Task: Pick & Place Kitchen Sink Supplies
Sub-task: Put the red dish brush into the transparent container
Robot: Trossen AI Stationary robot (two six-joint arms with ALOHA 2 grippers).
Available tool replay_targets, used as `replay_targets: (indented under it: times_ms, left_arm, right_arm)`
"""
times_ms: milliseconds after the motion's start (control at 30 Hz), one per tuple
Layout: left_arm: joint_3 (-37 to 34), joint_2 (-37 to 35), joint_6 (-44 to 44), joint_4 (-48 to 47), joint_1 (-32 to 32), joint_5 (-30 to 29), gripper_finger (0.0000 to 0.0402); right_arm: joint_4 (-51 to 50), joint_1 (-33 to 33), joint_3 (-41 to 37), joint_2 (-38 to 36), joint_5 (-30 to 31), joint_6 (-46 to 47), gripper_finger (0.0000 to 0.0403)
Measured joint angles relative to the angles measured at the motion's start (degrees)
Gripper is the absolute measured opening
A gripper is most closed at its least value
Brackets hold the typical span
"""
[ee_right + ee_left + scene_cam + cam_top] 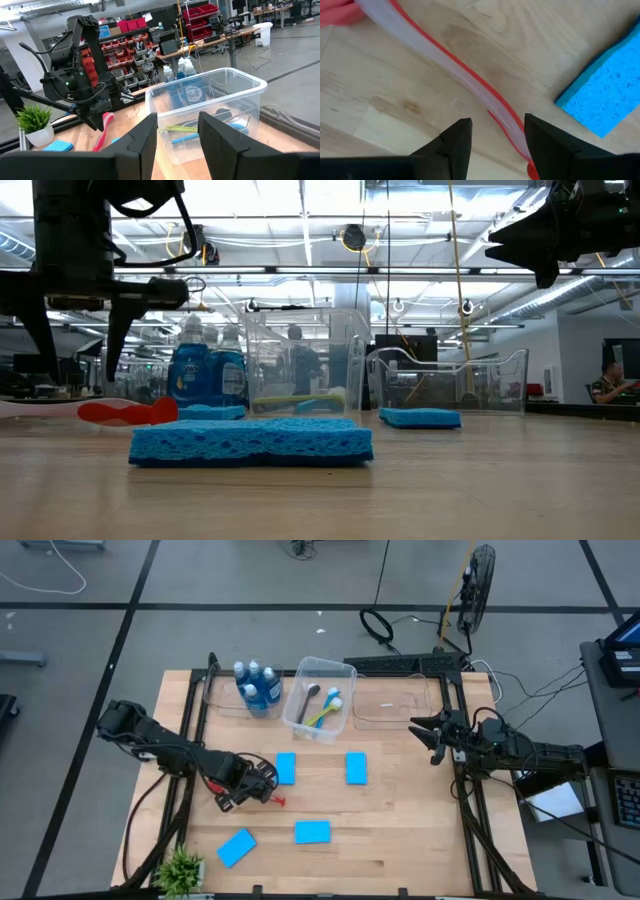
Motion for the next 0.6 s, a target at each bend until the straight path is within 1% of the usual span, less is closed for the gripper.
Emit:
replay_targets:
  times_ms: [367,433,533,600]
  left_arm:
    - [0.0,0.0,-0.3,-2.4,0.9,1.4,0.0184]
    - [0.0,0.9,-0.3,-2.4,1.2,1.5,0.0184]
    - [-0.1,3.2,-0.5,-2.3,1.5,3.5,0.0184]
    - [0.0,4.8,-0.7,-0.6,1.6,3.7,0.0184]
  right_arm:
    - [0.0,0.0,0.0,0.0,0.0,0.0,0.0130]
    - [0.0,0.0,0.0,0.0,0.0,0.0,0.0130]
    - [0.0,0.0,0.0,0.0,0.0,0.0,0.0130]
    - [0.0,0.0,0.0,0.0,0.0,0.0,0.0130]
